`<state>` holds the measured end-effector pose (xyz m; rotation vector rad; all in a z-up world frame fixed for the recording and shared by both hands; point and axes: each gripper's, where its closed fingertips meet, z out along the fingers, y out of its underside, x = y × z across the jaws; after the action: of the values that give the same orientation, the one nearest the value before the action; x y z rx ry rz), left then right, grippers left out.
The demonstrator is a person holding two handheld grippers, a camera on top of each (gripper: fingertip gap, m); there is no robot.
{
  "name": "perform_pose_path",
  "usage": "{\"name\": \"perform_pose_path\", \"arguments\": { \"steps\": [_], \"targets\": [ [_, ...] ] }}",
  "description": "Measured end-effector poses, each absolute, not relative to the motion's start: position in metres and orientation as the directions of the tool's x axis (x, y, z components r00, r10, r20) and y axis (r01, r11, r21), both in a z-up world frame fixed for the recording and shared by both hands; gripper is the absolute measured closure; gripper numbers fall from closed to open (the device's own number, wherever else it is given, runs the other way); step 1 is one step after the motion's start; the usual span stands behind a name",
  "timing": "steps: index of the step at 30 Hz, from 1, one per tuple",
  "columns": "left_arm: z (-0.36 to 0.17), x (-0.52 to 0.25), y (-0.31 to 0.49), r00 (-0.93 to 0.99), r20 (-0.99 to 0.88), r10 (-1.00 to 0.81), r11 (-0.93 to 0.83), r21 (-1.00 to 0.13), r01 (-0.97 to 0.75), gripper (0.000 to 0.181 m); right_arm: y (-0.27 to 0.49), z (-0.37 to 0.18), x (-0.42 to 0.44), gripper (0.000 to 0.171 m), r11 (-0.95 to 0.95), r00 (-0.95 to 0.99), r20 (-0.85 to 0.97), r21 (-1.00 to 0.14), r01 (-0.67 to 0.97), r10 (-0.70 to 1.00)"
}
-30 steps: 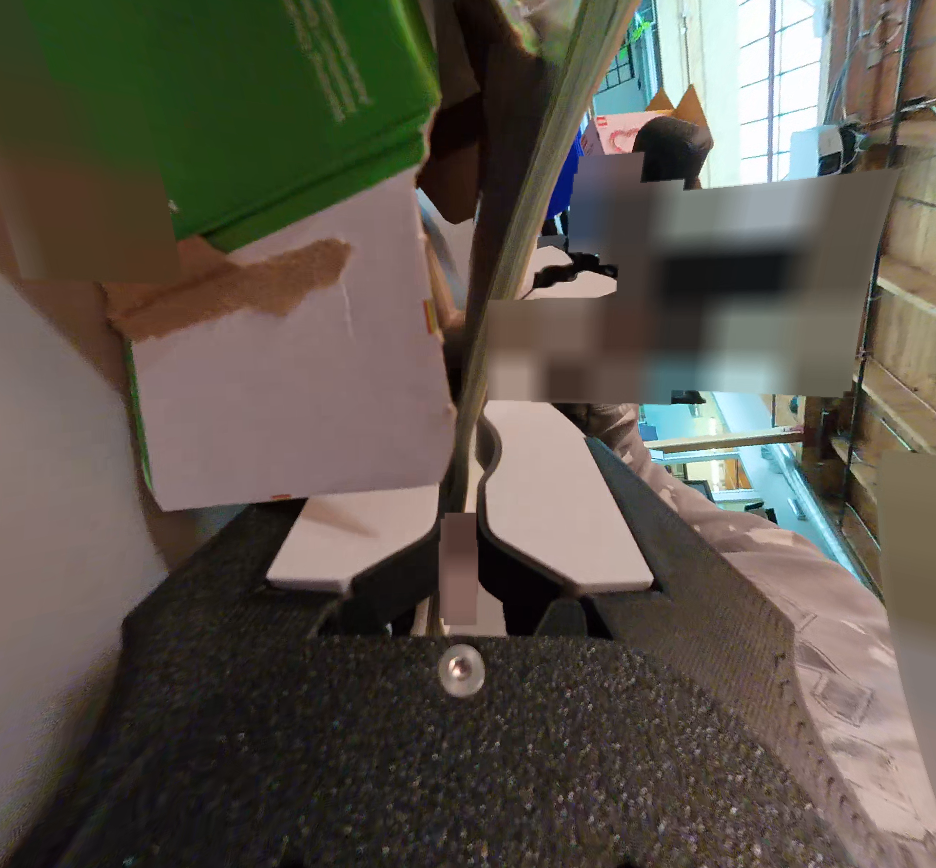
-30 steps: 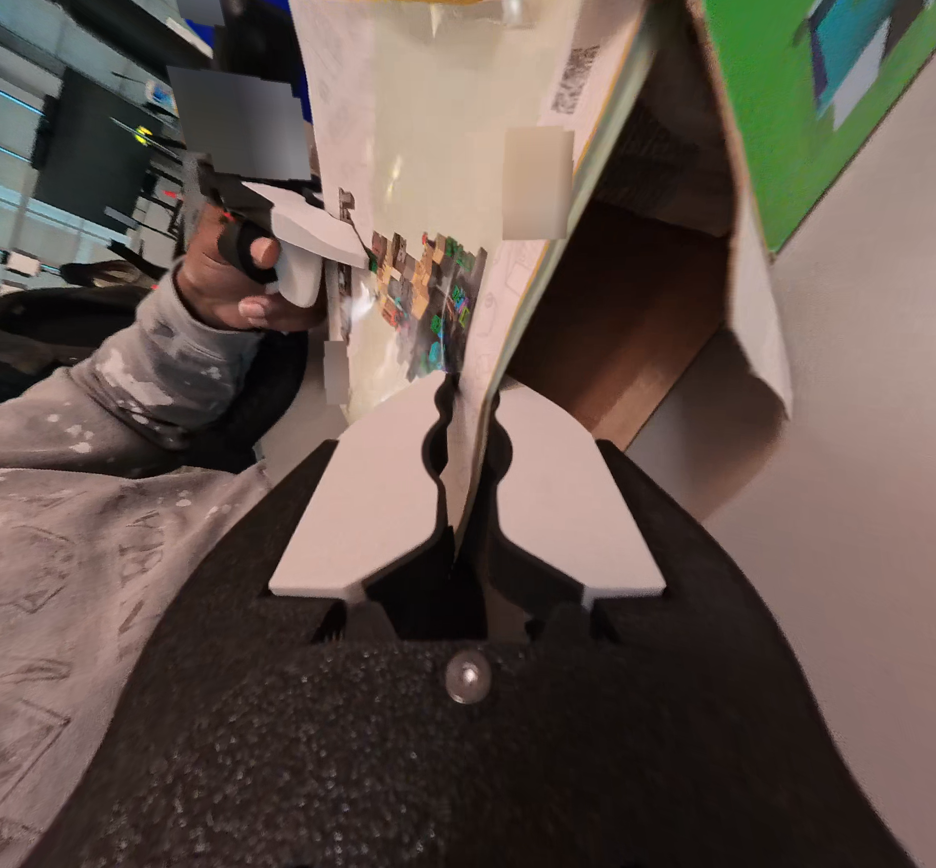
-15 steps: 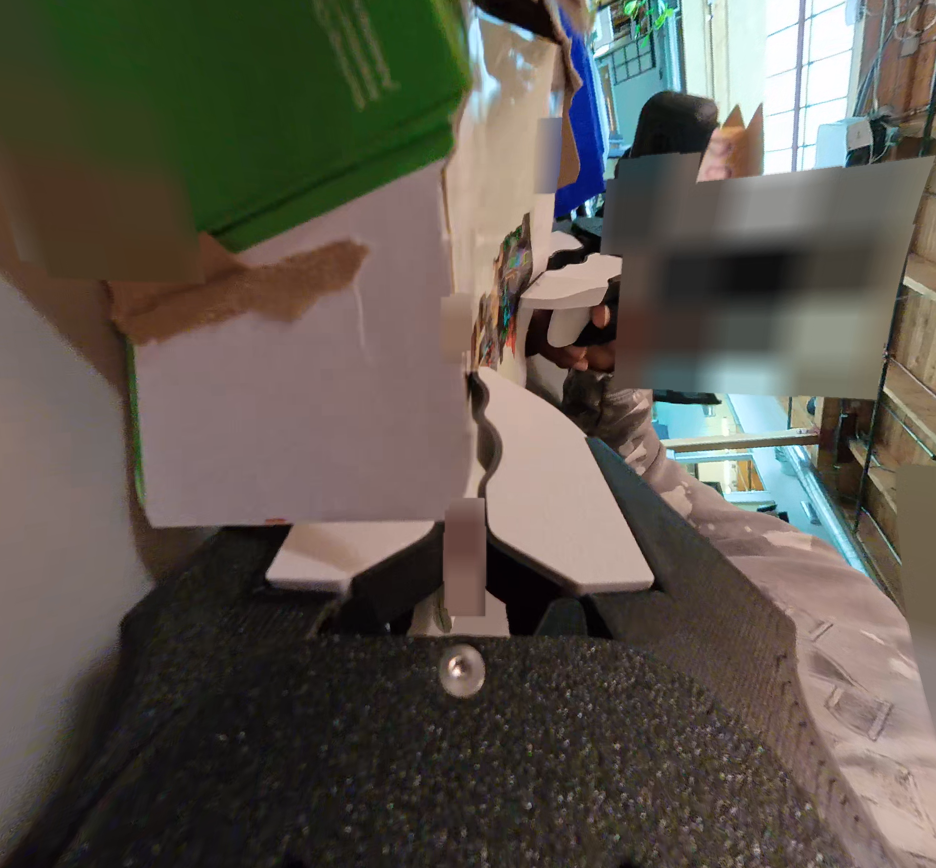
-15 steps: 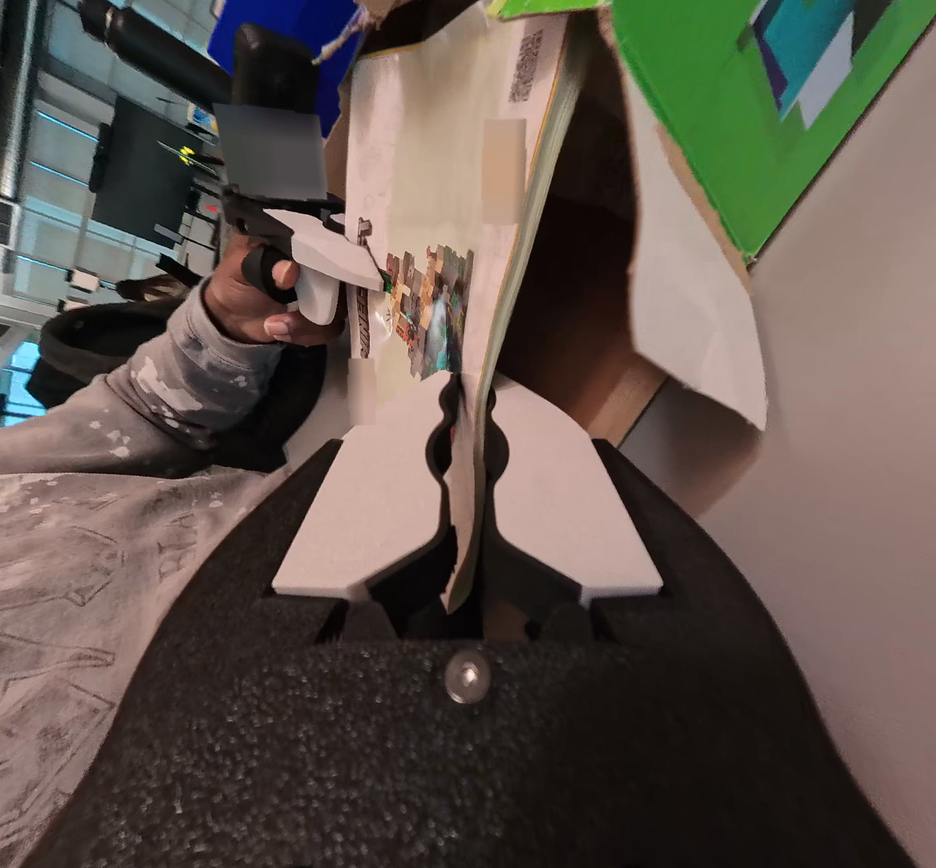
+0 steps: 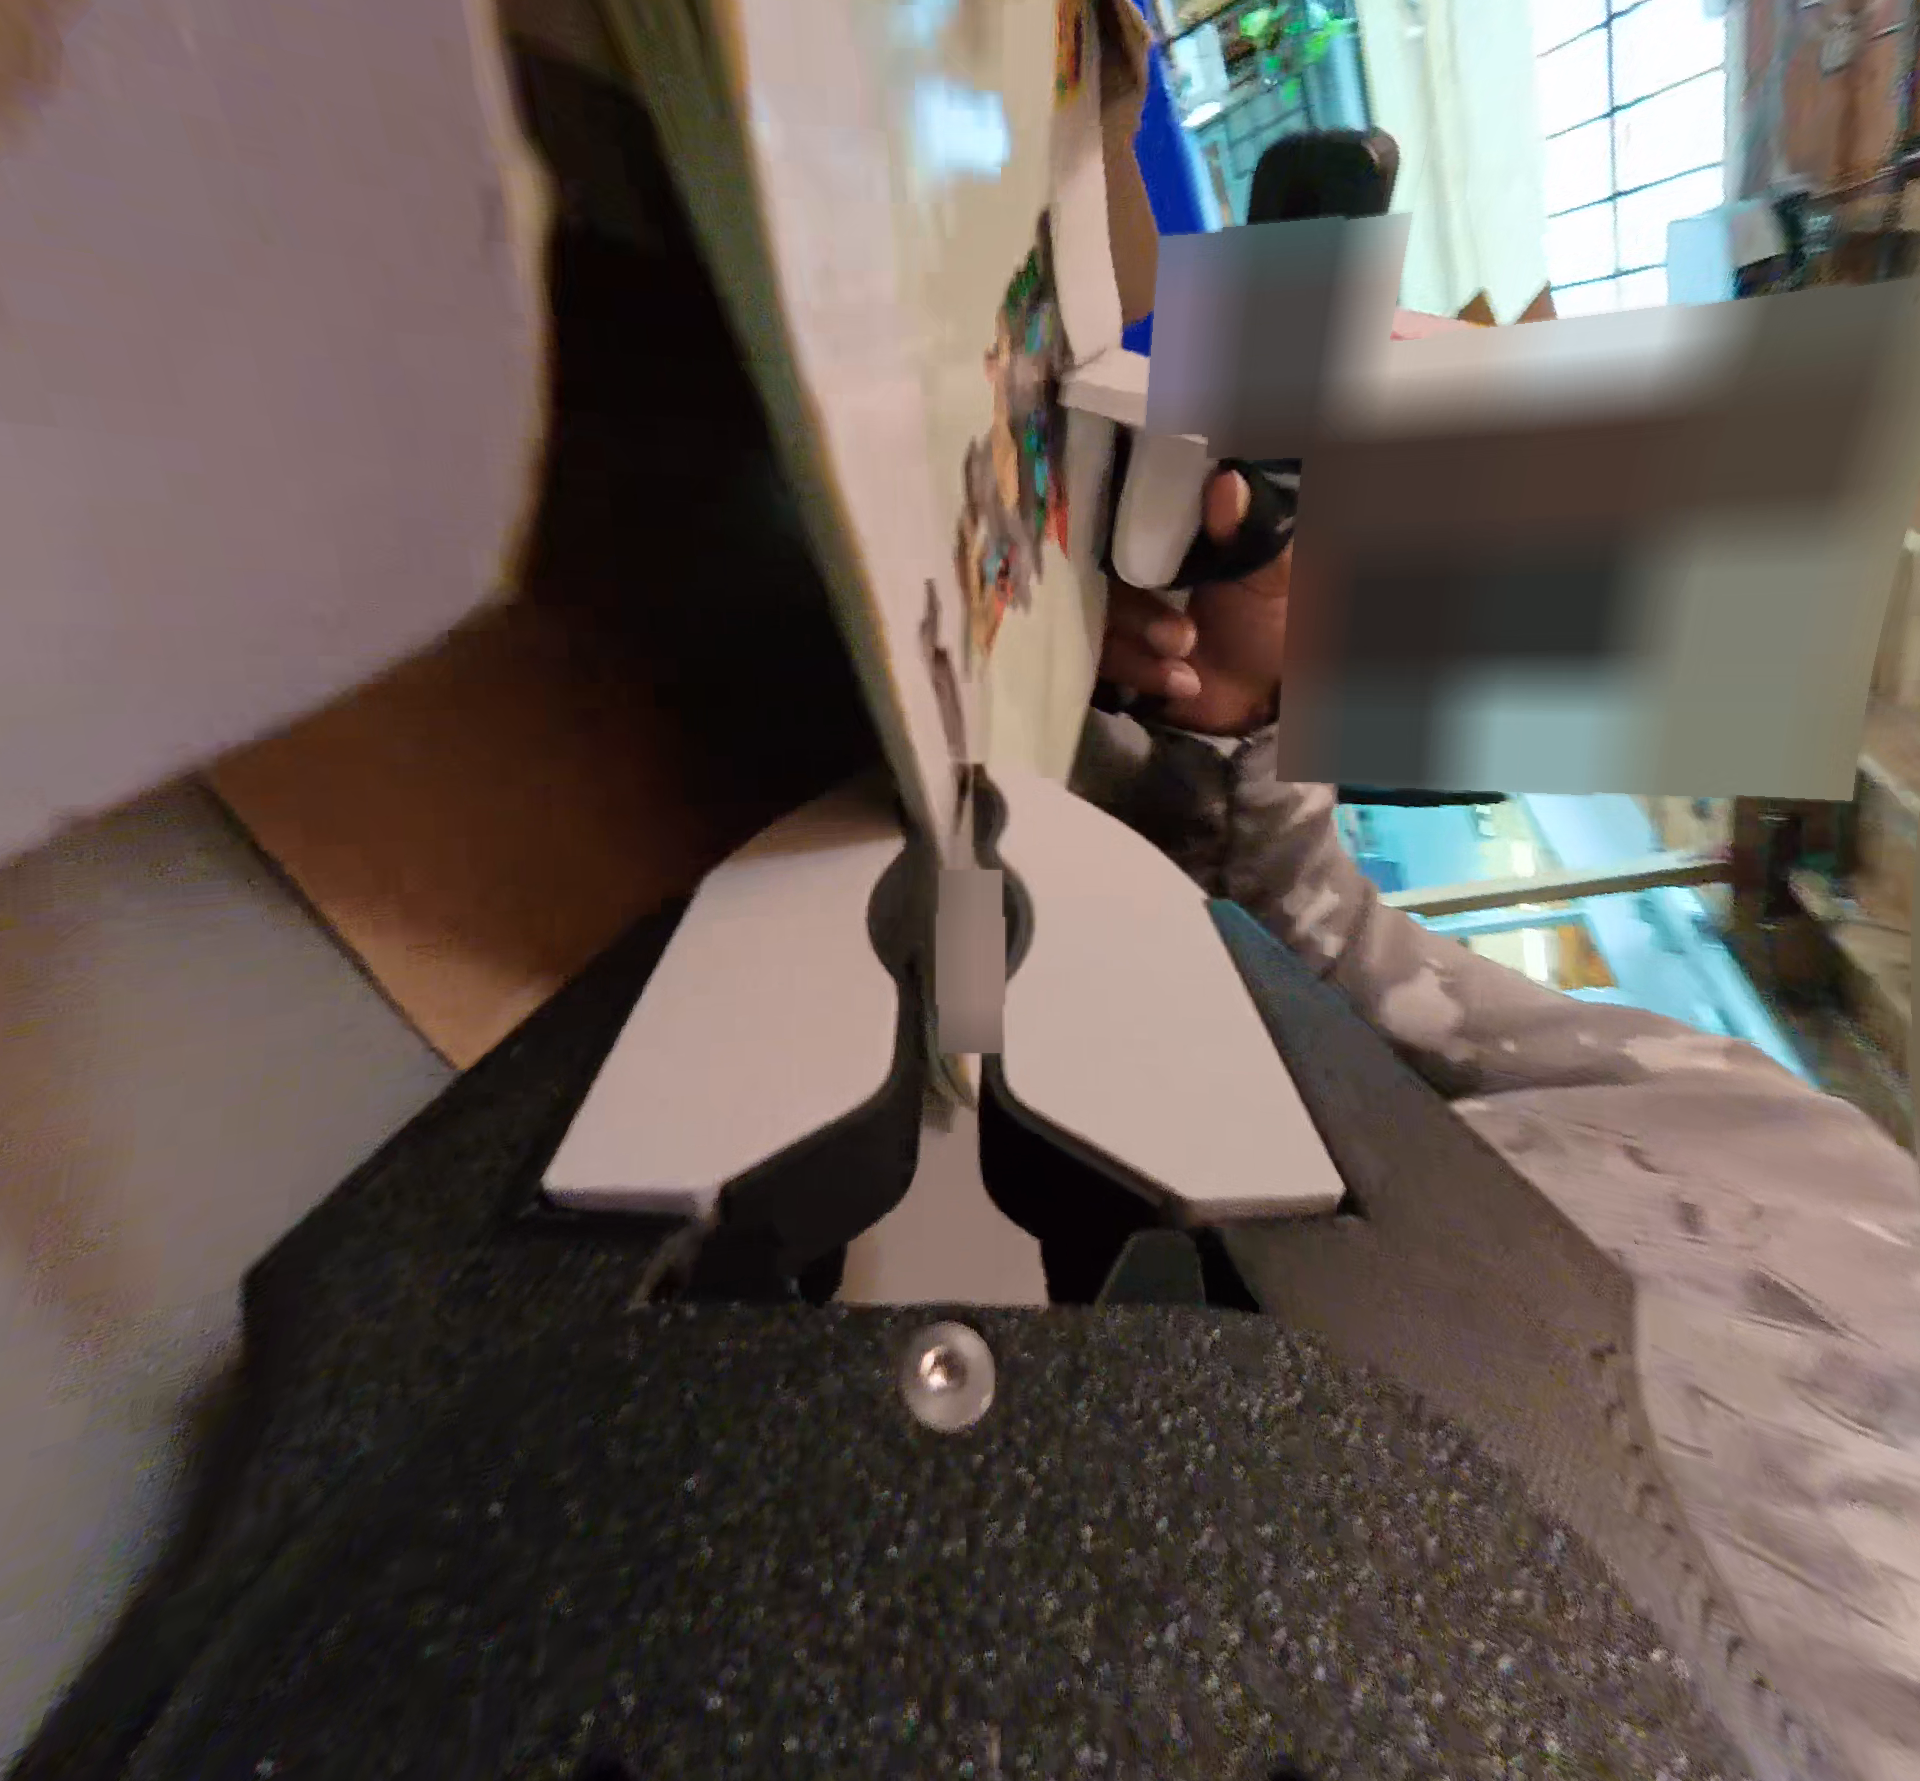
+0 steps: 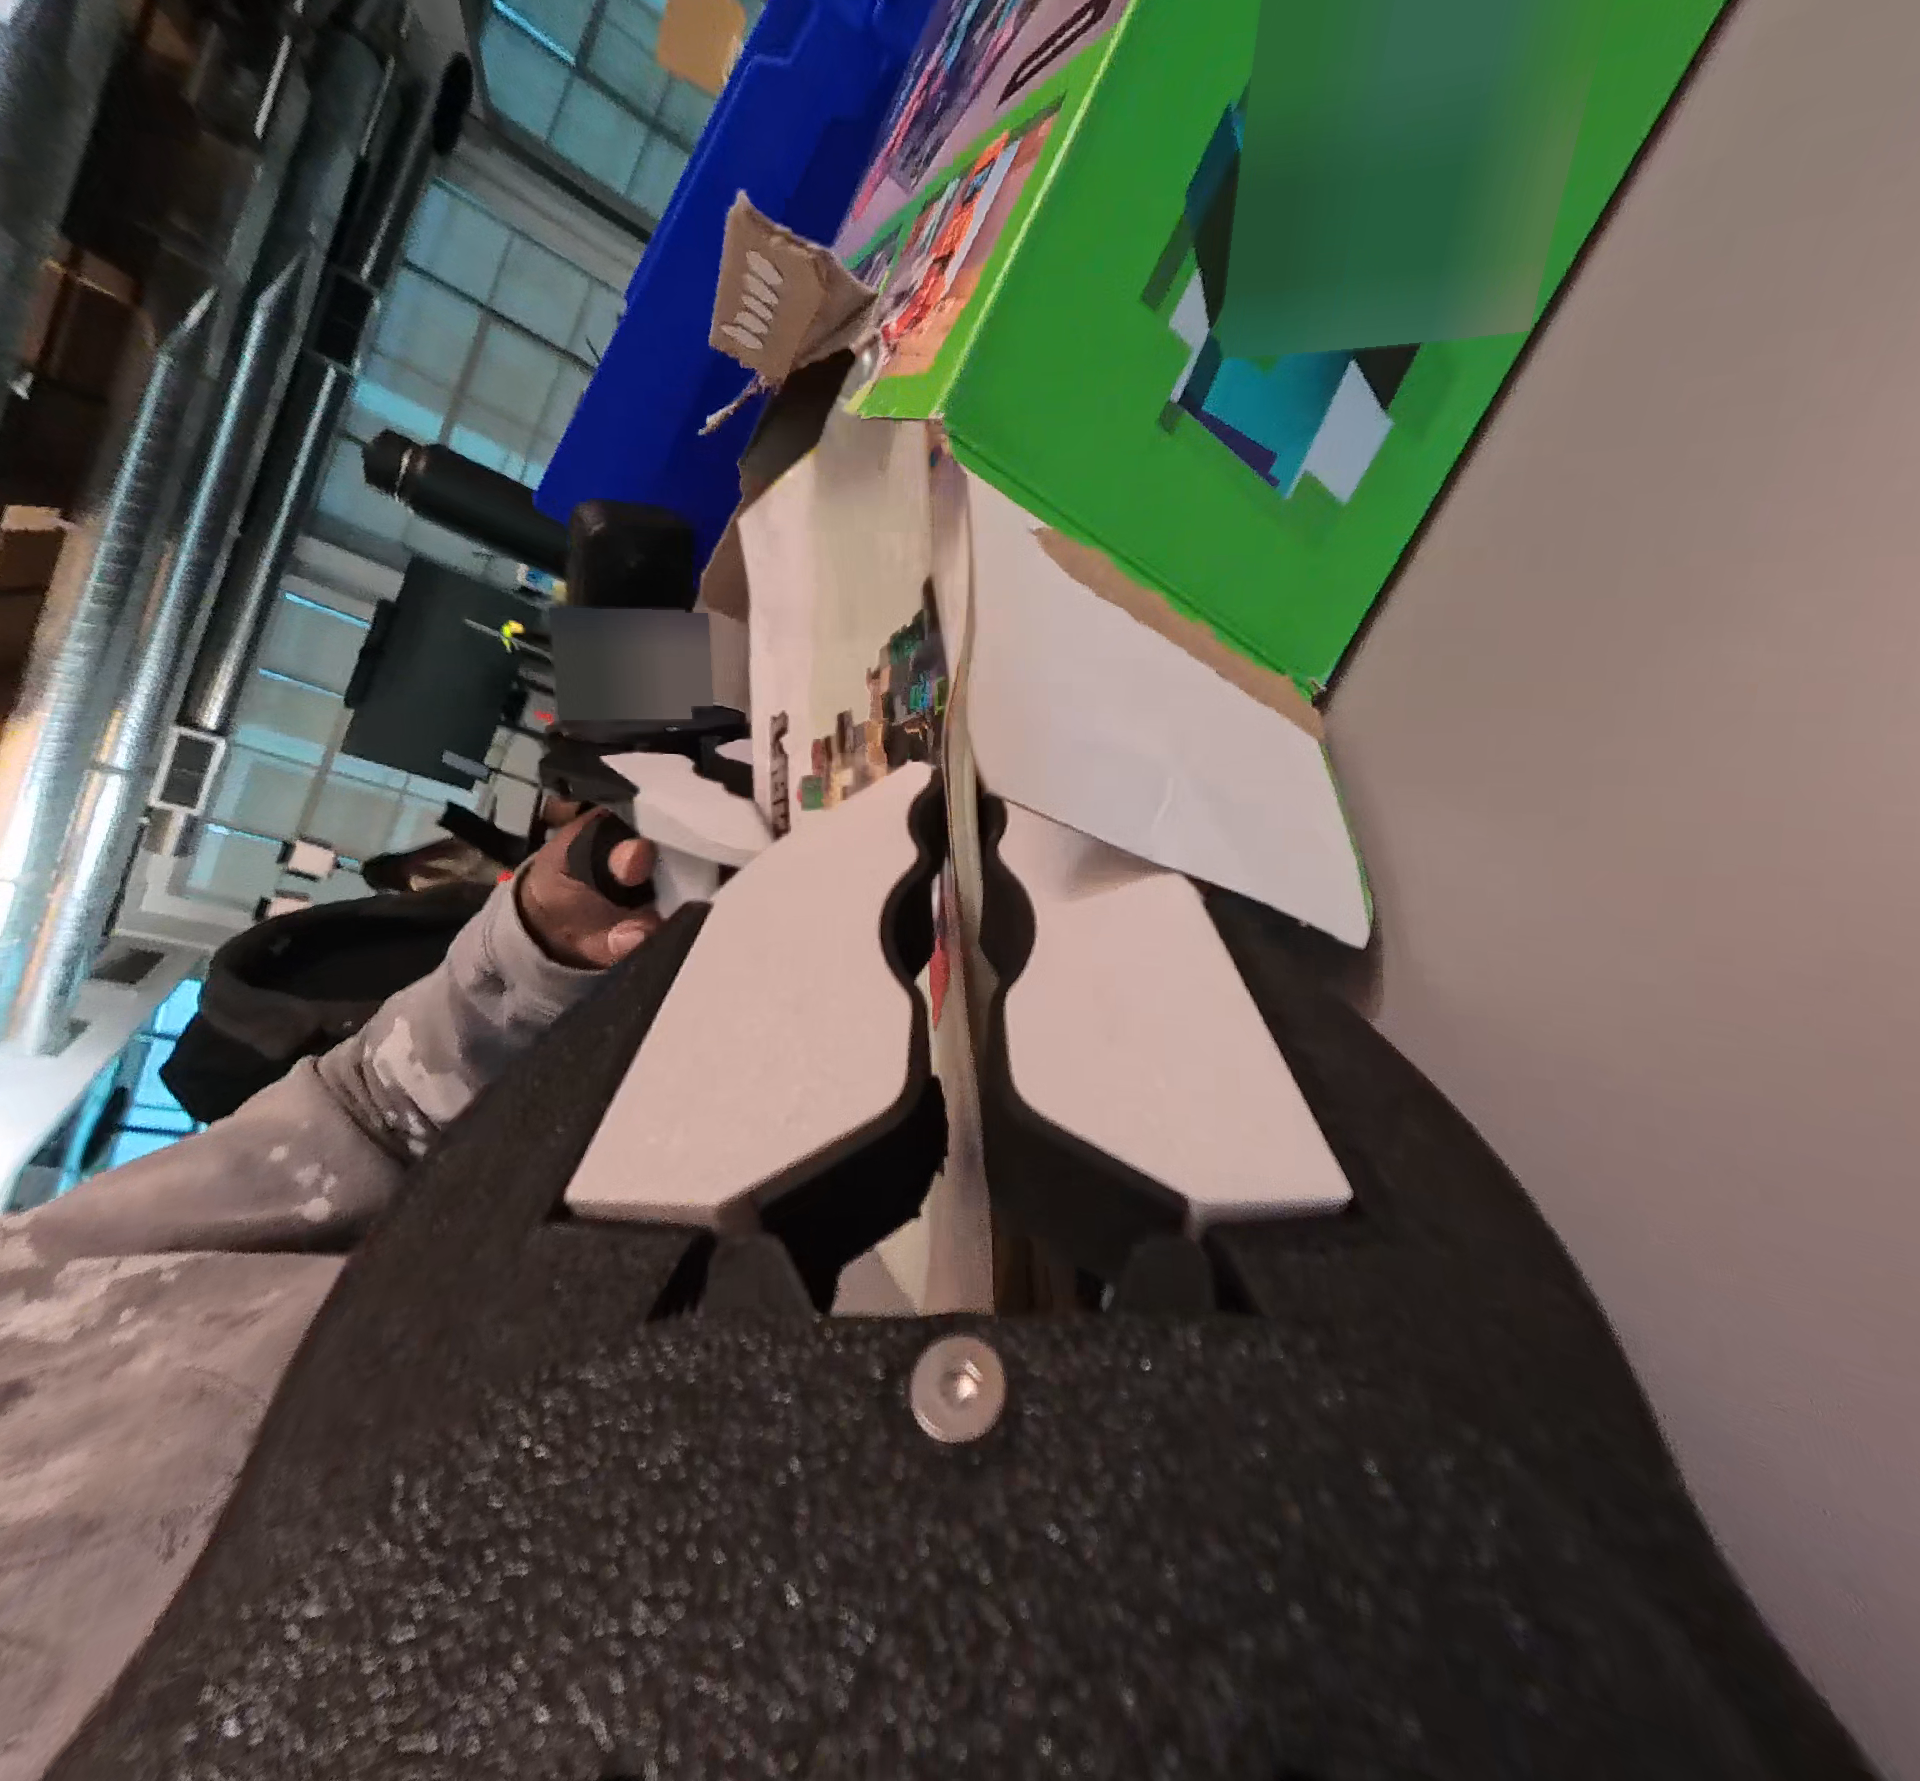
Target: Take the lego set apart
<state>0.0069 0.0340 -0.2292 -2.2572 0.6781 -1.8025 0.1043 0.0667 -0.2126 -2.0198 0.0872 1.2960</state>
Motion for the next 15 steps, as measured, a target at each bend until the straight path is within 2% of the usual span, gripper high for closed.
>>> {"name": "perform_pose_path", "arguments": {
  "steps": [6,8,9,15],
  "targets": [
    [-0.200,0.007,0.067,0.163,0.881,-0.444,-0.896,-0.431,-0.109,0.173,0.078,-0.202,0.109,0.168,-0.655,0.428,-0.860,-0.496,-0.571,0.278],
    [-0.197,0.007,0.069,0.136,0.892,-0.430,-0.902,-0.421,-0.092,0.159,0.081,-0.201,0.111,0.168,-0.629,0.432,-0.861,-0.497,-0.598,0.270],
    [-0.197,0.007,0.067,0.113,0.898,-0.426,-0.904,-0.417,-0.093,0.153,0.082,-0.201,0.111,0.168,-0.620,0.433,-0.861,-0.497,-0.607,0.266],
    [-0.219,0.001,0.031,0.083,0.879,-0.470,-0.869,-0.444,-0.219,0.154,0.090,-0.197,0.114,0.168,-0.588,0.393,-0.885,-0.462,-0.664,0.251]
  ]
}}
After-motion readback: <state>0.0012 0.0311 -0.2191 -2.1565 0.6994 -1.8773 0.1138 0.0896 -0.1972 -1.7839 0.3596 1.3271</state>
